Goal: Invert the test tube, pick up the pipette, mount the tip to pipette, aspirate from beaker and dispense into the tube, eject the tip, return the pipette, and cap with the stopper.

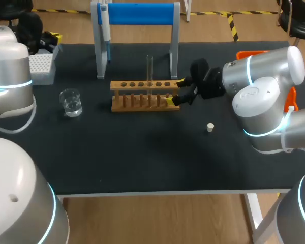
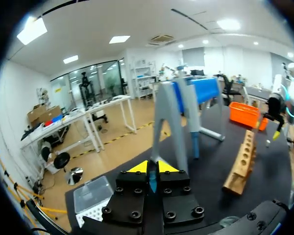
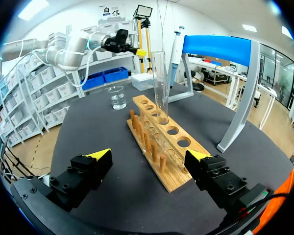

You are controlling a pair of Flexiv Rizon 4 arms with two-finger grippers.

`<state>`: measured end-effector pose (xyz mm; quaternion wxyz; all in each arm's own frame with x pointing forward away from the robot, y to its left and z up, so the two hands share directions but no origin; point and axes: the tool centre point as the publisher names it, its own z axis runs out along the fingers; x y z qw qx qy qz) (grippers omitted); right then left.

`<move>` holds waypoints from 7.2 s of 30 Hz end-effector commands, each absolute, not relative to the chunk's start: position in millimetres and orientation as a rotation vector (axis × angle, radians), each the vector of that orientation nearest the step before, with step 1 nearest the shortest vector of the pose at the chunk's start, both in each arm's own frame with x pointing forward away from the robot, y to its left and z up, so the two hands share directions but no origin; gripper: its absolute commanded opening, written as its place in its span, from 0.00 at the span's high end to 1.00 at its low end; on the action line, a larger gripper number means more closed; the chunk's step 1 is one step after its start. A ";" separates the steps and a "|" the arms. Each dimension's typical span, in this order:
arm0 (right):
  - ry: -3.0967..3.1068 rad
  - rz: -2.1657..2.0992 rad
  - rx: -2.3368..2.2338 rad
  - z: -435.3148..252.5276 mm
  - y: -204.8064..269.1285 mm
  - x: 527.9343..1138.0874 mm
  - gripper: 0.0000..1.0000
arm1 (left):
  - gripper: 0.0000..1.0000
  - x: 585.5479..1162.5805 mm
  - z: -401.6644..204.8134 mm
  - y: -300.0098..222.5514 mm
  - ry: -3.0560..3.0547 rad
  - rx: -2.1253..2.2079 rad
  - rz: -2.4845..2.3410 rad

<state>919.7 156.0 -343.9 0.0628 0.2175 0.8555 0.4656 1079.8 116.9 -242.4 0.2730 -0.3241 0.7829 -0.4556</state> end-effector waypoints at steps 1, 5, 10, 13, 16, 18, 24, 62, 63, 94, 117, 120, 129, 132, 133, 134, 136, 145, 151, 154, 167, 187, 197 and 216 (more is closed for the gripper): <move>2.586 1.406 0.657 -343.5 155.8 919.4 0.00 | 1.00 1043.5 -220.2 135.1 2.498 -0.522 -1.370; 2.586 1.406 0.657 -343.5 155.8 919.4 0.00 | 1.00 1043.5 -220.2 135.1 2.498 -0.522 -1.370; 2.586 1.406 0.657 -343.5 155.8 919.4 0.00 | 1.00 1043.5 -220.2 135.1 2.498 -0.522 -1.370; 2.586 1.406 0.657 -343.5 155.8 919.4 0.00 | 1.00 1043.5 -220.2 135.1 2.498 -0.522 -1.370; 2.586 1.406 0.657 -343.5 155.8 919.4 0.00 | 1.00 1043.5 -220.2 135.1 2.498 -0.522 -1.370; 2.586 1.406 0.657 -343.5 155.8 919.4 0.00 | 1.00 1043.5 -220.2 135.1 2.498 -0.522 -1.370; 2.586 1.406 0.657 -343.5 155.8 919.4 0.00 | 1.00 1043.5 -220.2 135.1 2.498 -0.522 -1.370; 2.586 1.406 0.657 -343.5 155.8 919.4 0.00 | 1.00 888.8 -161.9 -82.7 2.779 -0.316 -1.351; 2.586 1.406 0.657 -343.5 155.8 919.4 0.00 | 1.00 887.9 -161.1 -85.9 2.777 -0.313 -1.353; 2.586 1.406 0.657 -343.5 155.8 919.4 0.00 | 1.00 890.8 -144.9 -114.2 2.741 -0.278 -1.308; 2.532 1.445 0.621 -321.3 137.8 904.8 0.00 | 1.00 890.8 -144.9 -114.2 2.741 -0.278 -1.308; 2.498 1.478 0.568 -305.8 127.0 892.0 0.00 | 1.00 890.8 -144.9 -114.2 2.741 -0.278 -1.308; 2.432 1.683 0.358 -271.7 110.8 849.1 0.00 | 1.00 890.8 -144.9 -114.2 2.741 -0.278 -1.308; 2.412 1.729 0.315 -266.1 113.6 839.9 0.00 | 1.00 890.8 -144.9 -114.2 2.741 -0.278 -1.308; 2.409 1.742 0.297 -264.1 115.8 837.0 0.00 | 1.00 890.8 -144.9 -114.2 2.741 -0.278 -1.308; 2.405 1.747 0.284 -262.7 118.1 835.3 0.00 | 1.00 890.8 -144.9 -114.2 2.741 -0.278 -1.308; 2.397 1.775 0.240 -259.3 124.6 831.7 0.00 | 1.00 890.8 -144.9 -114.2 2.741 -0.278 -1.308; 2.354 1.884 0.093 -239.7 166.8 832.0 0.00 | 1.00 890.8 -144.9 -114.2 2.741 -0.278 -1.308; 2.323 1.979 0.000 -224.7 194.8 839.2 0.00 | 1.00 890.8 -144.9 -114.2 2.741 -0.278 -1.308; 2.310 2.028 -0.039 -217.3 205.8 841.7 0.00 | 1.00 890.8 -144.9 -114.2 2.741 -0.278 -1.308; 2.277 2.168 -0.064 -197.6 240.2 863.9 0.18 | 1.00 890.8 -144.9 -114.2 2.741 -0.278 -1.308; 2.325 2.240 -0.042 -186.7 282.7 884.3 0.53 | 1.00 890.8 -144.9 -114.2 2.741 -0.278 -1.308; 2.326 2.220 -0.044 -184.9 293.4 891.7 0.52 | 1.00 890.8 -144.9 -114.2 2.741 -0.278 -1.308; 2.318 2.255 -0.071 -181.3 306.6 896.7 0.54 | 1.00 890.8 -144.9 -114.2 2.741 -0.278 -1.308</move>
